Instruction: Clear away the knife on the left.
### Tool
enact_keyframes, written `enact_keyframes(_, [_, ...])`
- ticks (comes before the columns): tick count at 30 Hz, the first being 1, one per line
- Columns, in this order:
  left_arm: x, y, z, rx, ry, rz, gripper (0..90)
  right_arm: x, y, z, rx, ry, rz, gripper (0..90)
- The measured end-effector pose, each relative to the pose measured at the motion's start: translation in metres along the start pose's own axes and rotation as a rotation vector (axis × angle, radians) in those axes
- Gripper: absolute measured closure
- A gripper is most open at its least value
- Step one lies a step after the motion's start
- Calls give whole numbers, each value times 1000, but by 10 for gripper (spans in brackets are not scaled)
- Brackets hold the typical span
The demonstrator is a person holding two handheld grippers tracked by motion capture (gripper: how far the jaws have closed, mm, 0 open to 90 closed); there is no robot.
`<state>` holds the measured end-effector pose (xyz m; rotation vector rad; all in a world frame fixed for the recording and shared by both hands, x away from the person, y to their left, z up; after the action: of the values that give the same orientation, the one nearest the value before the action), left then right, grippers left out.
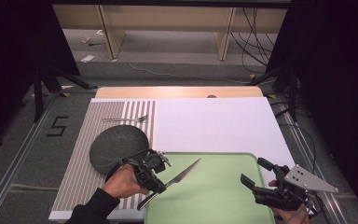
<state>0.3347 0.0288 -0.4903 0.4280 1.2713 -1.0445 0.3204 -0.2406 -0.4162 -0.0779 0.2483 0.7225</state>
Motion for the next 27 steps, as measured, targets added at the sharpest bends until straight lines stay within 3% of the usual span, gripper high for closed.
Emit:
enact_keyframes(5, [9,-9,13,23,10,-29,799,-1,0,0,3,1,0,185])
enact_keyframes(11, [15,-15,17,33,30,-50,799,-1,0,0,2,-2,1,185])
enact_keyframes(27, [51,-9,15,-45,115,-78,798,-1,0,0,0,1,2,185])
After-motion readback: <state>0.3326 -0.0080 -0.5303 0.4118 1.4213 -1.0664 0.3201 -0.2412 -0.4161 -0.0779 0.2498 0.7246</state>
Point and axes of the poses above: each handheld gripper's, and its own axes: x roughly forward along the jaws, z roughly out of its top, y roughly to its left, the point moved 9 cm from there along x, roughly forward along the jaws, and after that the axes turned 4 degrees about -x, right-handed, at the moved point
